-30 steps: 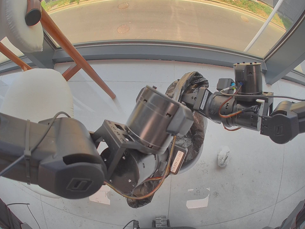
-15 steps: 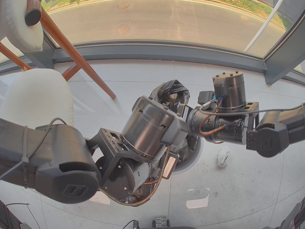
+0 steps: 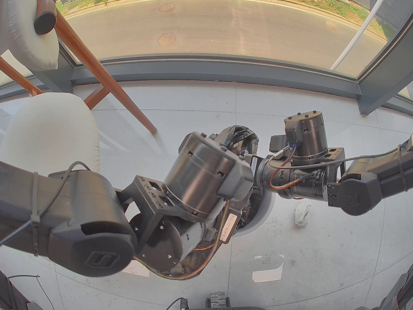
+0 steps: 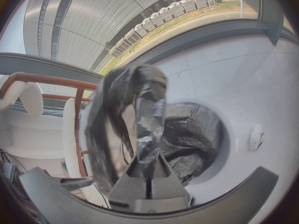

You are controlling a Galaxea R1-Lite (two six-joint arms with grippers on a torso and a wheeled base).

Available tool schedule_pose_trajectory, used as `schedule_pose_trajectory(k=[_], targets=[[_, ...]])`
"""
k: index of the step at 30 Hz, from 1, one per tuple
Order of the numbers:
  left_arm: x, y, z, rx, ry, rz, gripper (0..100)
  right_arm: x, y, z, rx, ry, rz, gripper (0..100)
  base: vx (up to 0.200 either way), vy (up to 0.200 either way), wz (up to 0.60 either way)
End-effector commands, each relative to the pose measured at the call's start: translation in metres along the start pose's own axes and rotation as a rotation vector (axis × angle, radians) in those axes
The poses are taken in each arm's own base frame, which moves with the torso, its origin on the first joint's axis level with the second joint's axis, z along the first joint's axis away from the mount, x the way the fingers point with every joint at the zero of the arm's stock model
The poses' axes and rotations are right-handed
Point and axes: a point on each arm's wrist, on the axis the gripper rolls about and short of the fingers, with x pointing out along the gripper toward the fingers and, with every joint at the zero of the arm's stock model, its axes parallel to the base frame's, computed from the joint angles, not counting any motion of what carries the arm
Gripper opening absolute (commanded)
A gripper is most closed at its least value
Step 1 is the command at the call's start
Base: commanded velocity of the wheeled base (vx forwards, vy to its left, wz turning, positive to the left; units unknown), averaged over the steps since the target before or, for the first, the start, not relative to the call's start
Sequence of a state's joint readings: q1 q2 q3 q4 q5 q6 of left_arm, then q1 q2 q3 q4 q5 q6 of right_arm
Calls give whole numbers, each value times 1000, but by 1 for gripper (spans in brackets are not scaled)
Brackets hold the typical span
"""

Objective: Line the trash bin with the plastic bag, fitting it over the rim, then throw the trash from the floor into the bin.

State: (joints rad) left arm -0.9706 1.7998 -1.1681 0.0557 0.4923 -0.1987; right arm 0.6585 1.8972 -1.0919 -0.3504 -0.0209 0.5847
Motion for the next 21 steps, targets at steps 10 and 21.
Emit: schedule_pose_trajectory(k=[10,21], targets=[[28,-3,-8,15,57,28,100,-19,-21,29,26,-89,-32,0,0,0,0],[67,33,15,-88,57,40,100,-29,-19,28,24,-91,-24,0,0,0,0]])
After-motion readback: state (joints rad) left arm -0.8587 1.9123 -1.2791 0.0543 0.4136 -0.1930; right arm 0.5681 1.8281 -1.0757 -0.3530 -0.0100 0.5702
